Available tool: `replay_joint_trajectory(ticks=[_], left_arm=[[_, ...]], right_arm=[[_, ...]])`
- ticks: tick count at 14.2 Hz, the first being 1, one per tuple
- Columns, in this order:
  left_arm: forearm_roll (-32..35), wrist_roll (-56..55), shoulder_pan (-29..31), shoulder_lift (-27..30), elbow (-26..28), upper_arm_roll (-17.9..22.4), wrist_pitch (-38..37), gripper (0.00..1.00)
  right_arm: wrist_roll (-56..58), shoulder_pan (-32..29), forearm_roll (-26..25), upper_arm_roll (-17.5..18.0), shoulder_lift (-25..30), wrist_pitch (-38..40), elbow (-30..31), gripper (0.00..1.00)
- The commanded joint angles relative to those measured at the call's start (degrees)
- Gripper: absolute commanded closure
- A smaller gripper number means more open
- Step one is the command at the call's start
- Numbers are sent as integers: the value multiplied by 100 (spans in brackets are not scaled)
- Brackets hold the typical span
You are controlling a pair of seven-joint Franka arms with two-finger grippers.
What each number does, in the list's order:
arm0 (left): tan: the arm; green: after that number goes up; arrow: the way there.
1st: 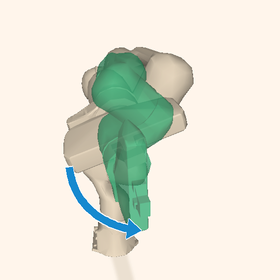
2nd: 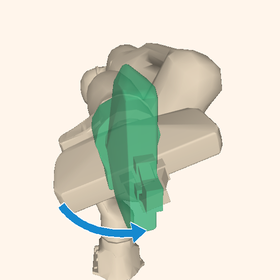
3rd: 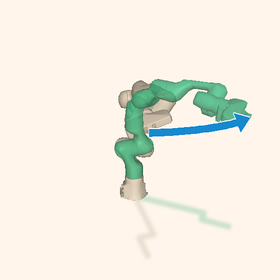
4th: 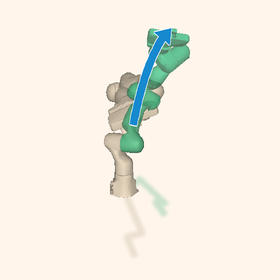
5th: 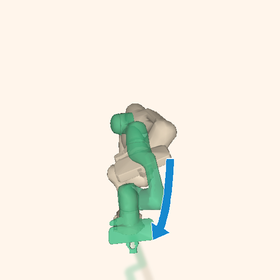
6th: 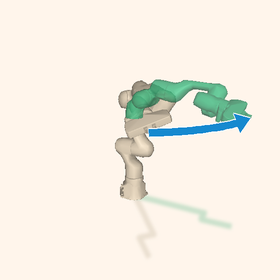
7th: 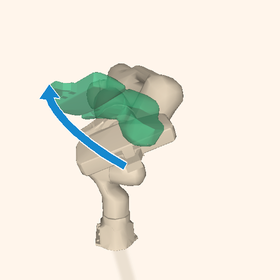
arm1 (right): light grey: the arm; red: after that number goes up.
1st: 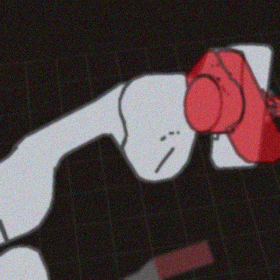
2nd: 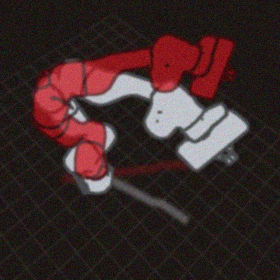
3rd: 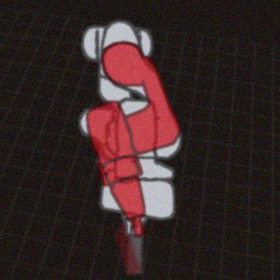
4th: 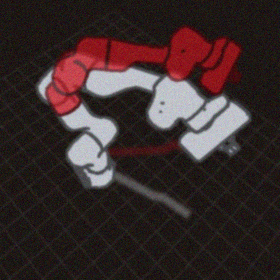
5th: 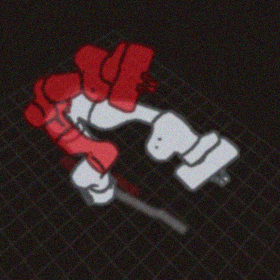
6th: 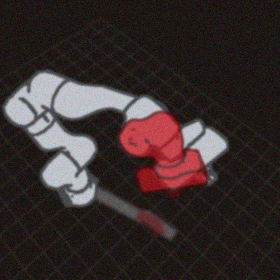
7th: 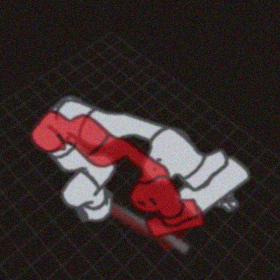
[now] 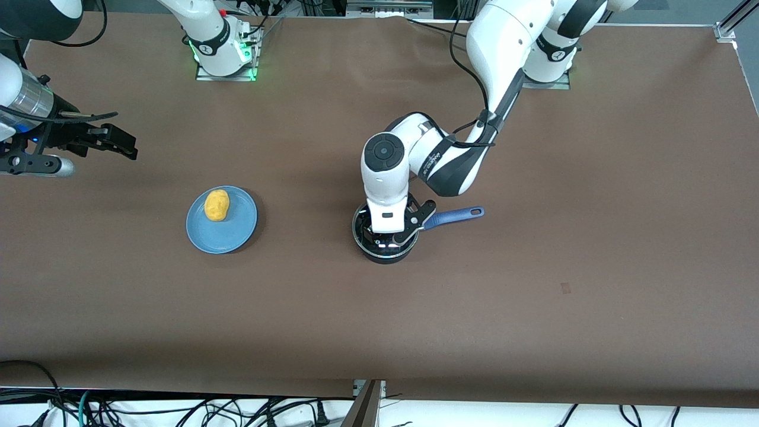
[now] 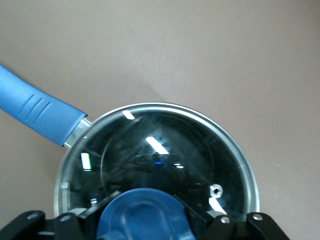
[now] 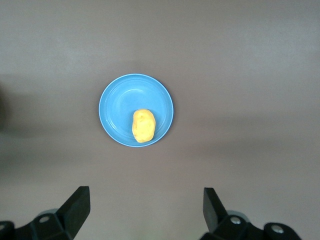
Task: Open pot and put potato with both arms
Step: 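Lift the lid with the left gripper while the right gripper reaches the potato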
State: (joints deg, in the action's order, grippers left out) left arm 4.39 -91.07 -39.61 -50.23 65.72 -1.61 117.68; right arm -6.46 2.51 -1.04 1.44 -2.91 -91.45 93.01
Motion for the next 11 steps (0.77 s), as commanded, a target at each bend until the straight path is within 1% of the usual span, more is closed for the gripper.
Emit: replay_joint_trajectory(ticks=[1, 2, 3, 4, 5, 7, 9, 11], left_arm=[[132, 37, -29, -5, -104, 21, -114, 64], [132, 46, -21, 4, -104, 21, -114, 64], [132, 46, -12, 4, -104, 12, -114, 69], [132, 46, -3, 22, -104, 12, -131, 71], [132, 54, 6, 39, -104, 12, -132, 71], [115, 98, 41, 48, -112, -6, -175, 72], [80, 440, 84, 118, -208, 3, -473, 72], [62, 599, 198, 127, -480, -23, -798, 72]], right_arm=[[84, 13, -116, 14, -244, 92, -108, 0], [84, 4, -107, 14, -262, 92, -99, 0], [75, 12, -116, 14, -263, 83, -99, 0], [57, 21, -124, 14, -323, 92, -91, 0], [83, 21, -116, 14, -446, 92, -99, 0], [66, 21, -116, 14, -517, 92, -91, 0], [66, 39, -116, 14, -710, 75, -90, 0], [13, 65, -90, 14, -938, -31, -90, 0]])
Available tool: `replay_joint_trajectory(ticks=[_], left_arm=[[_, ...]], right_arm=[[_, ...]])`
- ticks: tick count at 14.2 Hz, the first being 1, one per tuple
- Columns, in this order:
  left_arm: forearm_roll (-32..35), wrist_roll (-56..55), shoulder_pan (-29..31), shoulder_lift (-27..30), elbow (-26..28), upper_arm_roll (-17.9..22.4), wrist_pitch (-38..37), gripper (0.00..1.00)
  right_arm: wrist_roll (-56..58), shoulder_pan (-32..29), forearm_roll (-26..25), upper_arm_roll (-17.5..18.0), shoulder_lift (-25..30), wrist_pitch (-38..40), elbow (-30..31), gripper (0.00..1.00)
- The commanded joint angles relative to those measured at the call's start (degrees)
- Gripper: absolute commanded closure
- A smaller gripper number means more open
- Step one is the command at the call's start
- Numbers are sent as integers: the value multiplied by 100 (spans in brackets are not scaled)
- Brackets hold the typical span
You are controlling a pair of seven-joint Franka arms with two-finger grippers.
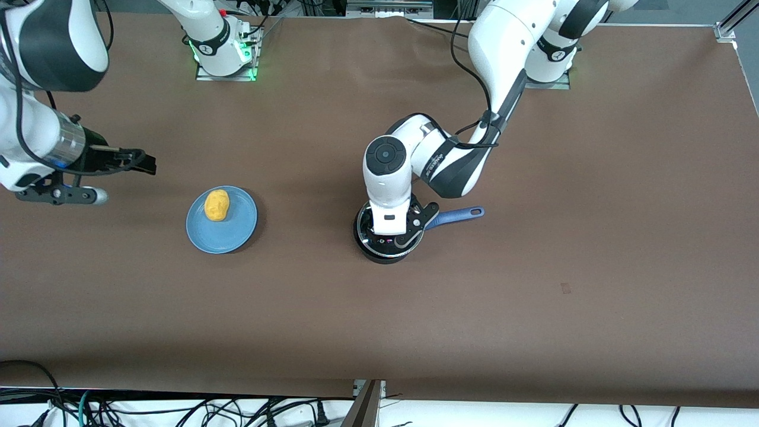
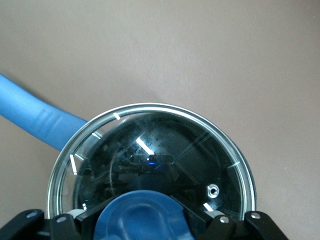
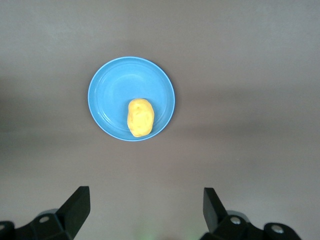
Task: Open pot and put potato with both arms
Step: 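Lift the lid with the left gripper while the right gripper reaches the potato, then move the lid aside with the left gripper while the right gripper grasps the potato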
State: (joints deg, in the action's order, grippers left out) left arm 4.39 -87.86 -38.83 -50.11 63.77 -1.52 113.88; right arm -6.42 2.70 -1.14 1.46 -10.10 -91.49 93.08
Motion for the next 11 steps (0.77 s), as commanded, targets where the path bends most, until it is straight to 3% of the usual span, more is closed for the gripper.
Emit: replay_joint_trajectory(ticks=[1, 6, 11], left_arm=[[27, 382, 191, 124, -348, -50, -497, 72], [-517, 1532, 656, 502, -419, -51, -998, 72], [-615, 3235, 1253, 1028, -401, -42, -1666, 73]], right_arm=[[-17, 98, -88, 12, -255, -87, -97, 0], [-297, 222, -9, 21, -1211, -991, 16, 0], [-404, 213, 26, 21, -1512, -2011, 973, 0]])
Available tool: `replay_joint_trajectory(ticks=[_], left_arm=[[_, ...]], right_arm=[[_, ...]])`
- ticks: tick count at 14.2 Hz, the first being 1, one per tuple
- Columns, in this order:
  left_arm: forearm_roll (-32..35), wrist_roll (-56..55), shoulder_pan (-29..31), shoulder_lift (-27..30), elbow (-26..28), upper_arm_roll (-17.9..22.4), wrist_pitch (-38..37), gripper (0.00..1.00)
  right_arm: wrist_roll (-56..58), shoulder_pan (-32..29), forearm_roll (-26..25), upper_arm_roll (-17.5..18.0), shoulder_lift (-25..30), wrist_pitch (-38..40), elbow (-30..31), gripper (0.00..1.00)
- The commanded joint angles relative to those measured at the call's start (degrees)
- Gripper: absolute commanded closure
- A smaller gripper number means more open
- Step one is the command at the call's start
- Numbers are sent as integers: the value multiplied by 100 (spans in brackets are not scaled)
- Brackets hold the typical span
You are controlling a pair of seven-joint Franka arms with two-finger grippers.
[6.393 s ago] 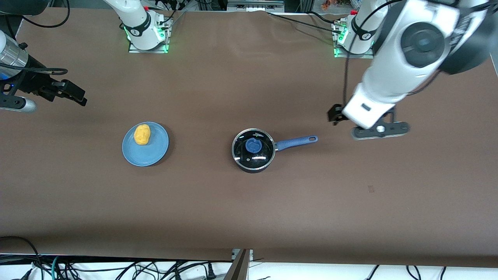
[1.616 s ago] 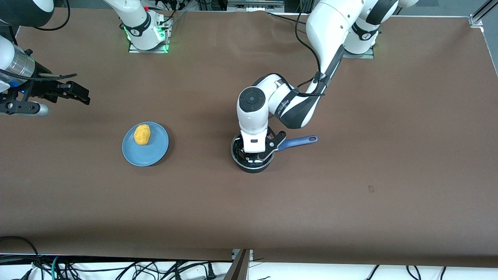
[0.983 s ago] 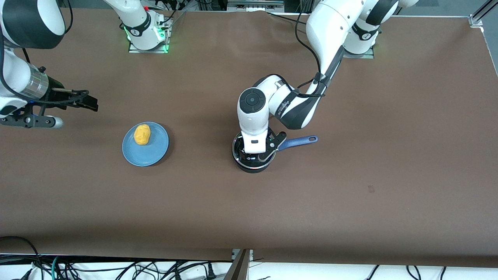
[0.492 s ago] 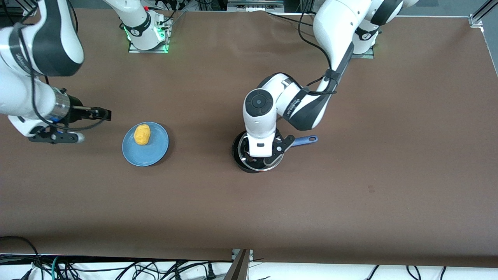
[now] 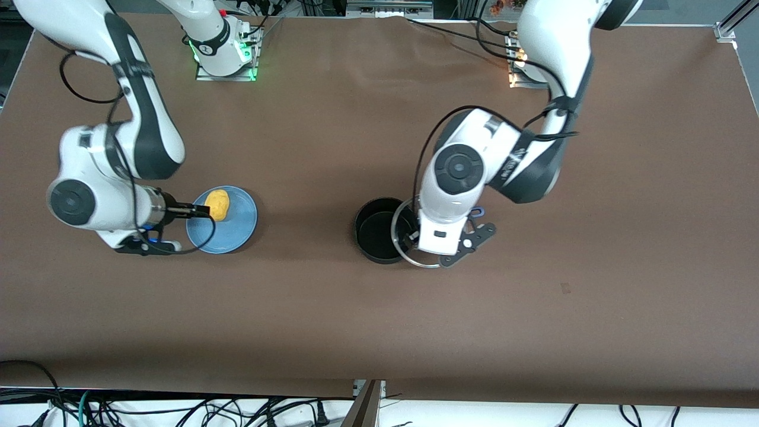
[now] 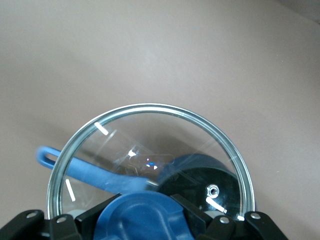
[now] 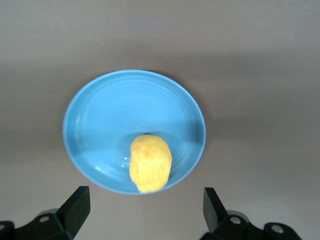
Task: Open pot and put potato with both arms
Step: 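Move the lid aside with the left gripper while the right gripper grasps the potato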
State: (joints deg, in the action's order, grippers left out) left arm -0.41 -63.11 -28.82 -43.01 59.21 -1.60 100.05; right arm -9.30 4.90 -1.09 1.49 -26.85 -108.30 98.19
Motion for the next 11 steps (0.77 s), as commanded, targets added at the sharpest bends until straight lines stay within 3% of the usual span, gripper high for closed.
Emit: replay_joint_trajectory(ticks=[1, 7, 9, 11], left_arm=[[-222, 1183, 428, 416, 73, -25, -371, 73], [-240, 3802, 1501, 619, 301, -8, -785, 73], [-196, 4279, 1756, 575, 311, -7, -698, 73], [-240, 4813, 1993, 540, 537, -16, -156, 73]], right_arm=[[-142, -7, 21, 18, 110, -497, 568, 0], [-133, -7, 83, 18, -128, -1024, 998, 1], [-133, -7, 83, 18, -128, -1192, 1140, 2], [-142, -7, 91, 27, -180, -1228, 1132, 5]])
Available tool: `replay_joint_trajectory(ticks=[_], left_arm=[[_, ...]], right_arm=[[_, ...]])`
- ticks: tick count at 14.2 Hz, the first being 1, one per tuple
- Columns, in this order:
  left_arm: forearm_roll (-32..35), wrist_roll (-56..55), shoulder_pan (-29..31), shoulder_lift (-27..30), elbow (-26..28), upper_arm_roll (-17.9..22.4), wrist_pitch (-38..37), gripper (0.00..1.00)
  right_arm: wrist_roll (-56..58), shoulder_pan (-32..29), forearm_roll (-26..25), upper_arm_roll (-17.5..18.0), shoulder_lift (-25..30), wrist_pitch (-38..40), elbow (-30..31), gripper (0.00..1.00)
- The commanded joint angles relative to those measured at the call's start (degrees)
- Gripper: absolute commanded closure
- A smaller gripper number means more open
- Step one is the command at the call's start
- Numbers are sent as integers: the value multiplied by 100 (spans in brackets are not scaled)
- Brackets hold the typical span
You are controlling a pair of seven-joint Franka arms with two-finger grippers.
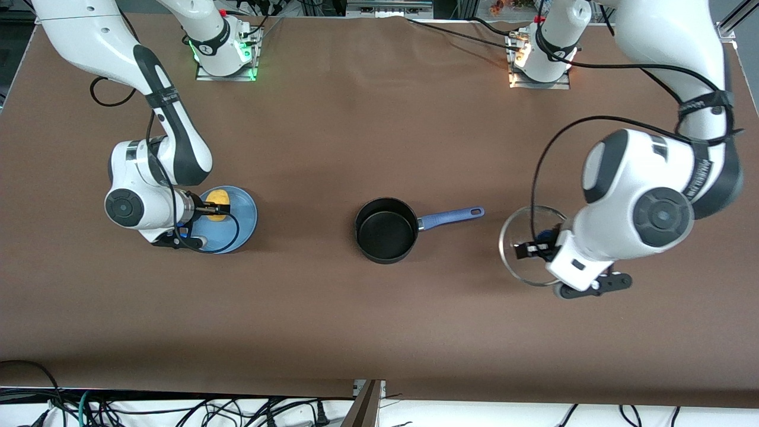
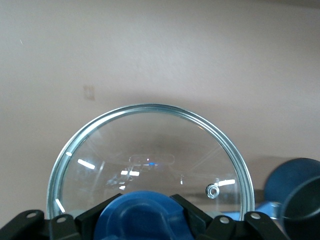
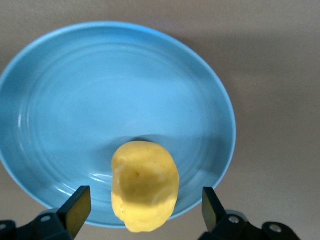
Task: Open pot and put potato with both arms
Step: 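Move the lid aside with the left gripper while the right gripper grasps the potato, then carry the yellow potato over the saucepan with the right gripper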
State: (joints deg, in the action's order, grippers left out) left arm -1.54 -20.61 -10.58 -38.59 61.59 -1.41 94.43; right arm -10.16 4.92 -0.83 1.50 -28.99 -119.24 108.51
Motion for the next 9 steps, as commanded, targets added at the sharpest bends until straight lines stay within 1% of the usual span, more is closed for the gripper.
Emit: replay_joint_trajectory(ticks=[1, 3, 4, 7, 9], left_arm=[[-128, 819, 257, 97, 519, -26, 731, 73], [-119, 1198, 398, 88, 836, -26, 1303, 73], [-119, 1400, 477, 36, 959, -26, 1558, 72], [-128, 2086, 732, -43, 1267, -26, 1902, 72], [-136, 2201, 794, 26, 1635, -35, 2149, 72]], right_arm=[[-57, -8, 65, 26, 17, -187, 101, 6], [-57, -8, 65, 26, -36, -214, 101, 13], [-57, -8, 65, 26, -54, -231, 101, 14], [-48, -8, 162, 26, -150, -319, 101, 14], [-48, -8, 197, 26, -159, -310, 101, 21]])
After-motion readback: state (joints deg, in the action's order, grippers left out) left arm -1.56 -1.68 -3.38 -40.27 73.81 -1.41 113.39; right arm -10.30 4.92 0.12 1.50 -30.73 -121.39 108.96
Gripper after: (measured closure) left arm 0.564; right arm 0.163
